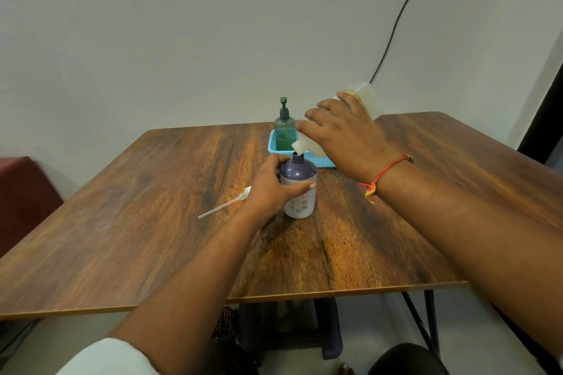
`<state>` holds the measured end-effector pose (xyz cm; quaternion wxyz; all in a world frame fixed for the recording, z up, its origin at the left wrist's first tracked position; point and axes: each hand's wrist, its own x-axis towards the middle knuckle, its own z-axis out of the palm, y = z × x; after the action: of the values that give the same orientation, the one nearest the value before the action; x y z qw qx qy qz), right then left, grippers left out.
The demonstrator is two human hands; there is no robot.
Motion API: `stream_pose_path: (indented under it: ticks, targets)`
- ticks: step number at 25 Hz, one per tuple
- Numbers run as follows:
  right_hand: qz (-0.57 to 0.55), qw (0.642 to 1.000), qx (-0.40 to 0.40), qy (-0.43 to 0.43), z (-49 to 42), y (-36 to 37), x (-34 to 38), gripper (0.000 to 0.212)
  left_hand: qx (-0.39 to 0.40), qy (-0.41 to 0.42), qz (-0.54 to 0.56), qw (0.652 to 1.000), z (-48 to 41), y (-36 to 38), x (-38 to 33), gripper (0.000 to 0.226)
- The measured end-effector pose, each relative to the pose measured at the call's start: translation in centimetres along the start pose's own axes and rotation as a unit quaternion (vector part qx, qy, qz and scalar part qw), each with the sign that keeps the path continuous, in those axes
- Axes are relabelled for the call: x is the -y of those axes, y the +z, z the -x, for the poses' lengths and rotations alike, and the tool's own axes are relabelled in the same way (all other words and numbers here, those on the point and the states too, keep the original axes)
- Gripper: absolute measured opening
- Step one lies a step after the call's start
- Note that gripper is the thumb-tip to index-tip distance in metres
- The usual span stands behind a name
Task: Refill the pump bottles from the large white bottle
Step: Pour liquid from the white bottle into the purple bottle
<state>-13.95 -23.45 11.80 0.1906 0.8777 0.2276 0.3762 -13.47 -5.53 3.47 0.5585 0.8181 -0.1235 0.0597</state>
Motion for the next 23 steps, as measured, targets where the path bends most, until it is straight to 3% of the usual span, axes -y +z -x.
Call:
stream_pose_path:
  ticks: [23]
  targets:
    - [0.011,0.999,0.016,-0.031,-0.37,-1.0,0.01,0.051,0.004,0.005,-0.004,1.0,0.1,-0.08,-0.1,0.066]
